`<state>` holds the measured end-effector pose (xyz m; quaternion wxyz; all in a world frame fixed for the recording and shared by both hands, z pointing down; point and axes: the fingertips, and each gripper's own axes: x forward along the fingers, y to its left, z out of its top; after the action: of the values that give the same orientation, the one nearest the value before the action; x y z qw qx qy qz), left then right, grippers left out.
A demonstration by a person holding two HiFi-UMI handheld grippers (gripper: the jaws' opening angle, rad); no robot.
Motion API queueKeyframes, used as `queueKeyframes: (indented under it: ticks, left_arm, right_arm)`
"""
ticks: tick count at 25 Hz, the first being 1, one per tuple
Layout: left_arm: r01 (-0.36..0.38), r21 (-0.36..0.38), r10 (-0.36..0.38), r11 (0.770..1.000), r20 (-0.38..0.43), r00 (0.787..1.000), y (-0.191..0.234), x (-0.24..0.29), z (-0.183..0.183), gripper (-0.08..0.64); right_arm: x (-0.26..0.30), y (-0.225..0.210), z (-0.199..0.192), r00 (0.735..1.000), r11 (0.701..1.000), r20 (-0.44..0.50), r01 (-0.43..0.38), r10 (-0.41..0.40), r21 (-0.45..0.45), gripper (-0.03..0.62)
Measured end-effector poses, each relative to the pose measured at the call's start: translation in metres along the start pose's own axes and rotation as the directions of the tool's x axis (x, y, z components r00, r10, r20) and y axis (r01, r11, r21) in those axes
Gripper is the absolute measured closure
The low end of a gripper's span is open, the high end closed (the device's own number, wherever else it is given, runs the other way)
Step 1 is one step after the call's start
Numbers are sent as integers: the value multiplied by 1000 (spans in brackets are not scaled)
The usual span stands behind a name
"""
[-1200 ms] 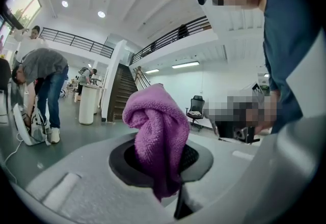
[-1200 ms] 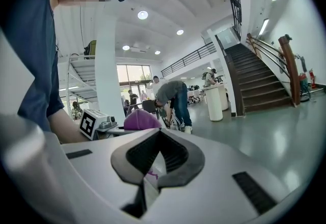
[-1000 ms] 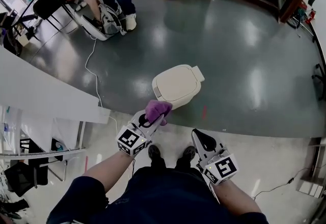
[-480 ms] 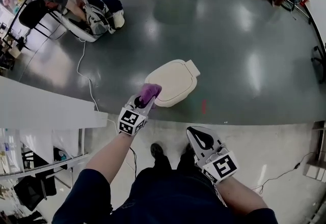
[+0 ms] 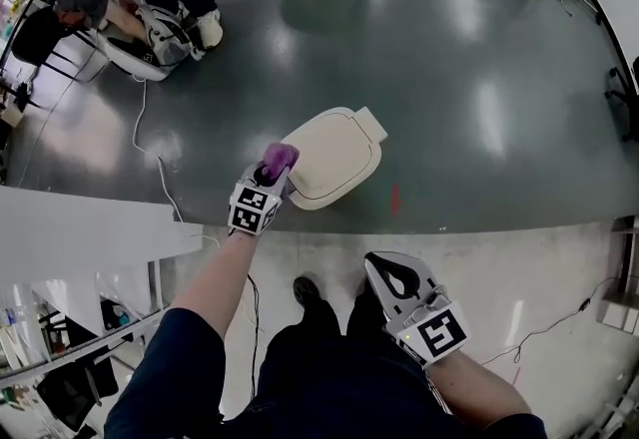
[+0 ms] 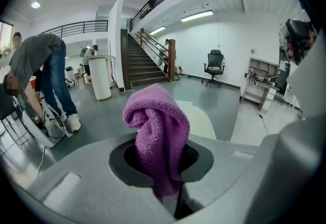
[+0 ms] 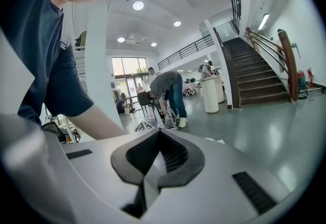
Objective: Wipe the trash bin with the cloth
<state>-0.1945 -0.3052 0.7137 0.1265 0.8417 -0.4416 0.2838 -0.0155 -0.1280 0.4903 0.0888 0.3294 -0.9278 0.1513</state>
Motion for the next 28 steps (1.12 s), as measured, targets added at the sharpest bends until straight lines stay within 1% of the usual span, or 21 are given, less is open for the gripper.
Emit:
queueKeyframes:
  ticks: [5, 10, 14, 17, 20, 24, 28]
  left_arm:
    - [-23, -3, 23, 1000, -64, 998, 23, 29, -26, 492]
    - [-49, 40, 54, 998, -116, 992, 47, 50, -37, 492]
    - [-51, 52, 58, 997, -130, 990, 48, 55, -39, 492]
    - [-41, 54, 48, 998, -126, 991, 38, 53, -41, 492]
    - [-13, 67, 21, 998, -127, 992, 19, 49, -41, 492]
    - [37, 81, -28, 996, -115, 993, -15, 42, -43, 492]
    - [68, 69, -61, 995, -100, 993, -48, 33, -50, 492]
  right_arm:
    - [1, -8, -17, 999, 999, -34, 26, -25, 32, 581]
    - [-1, -16, -28, 997, 998, -62, 45, -42, 47, 581]
    - [-4, -18, -34, 996, 998, -80, 44, -40, 49, 581]
    - [-6, -20, -33, 996, 998, -77, 42, -38, 51, 581]
    - [-8, -21, -30, 998, 998, -59, 42, -38, 54, 581]
    - [-15, -22, -25, 998, 998, -46, 41, -38, 53, 581]
    - [-25, -20, -25, 998, 997, -43, 43, -41, 56, 581]
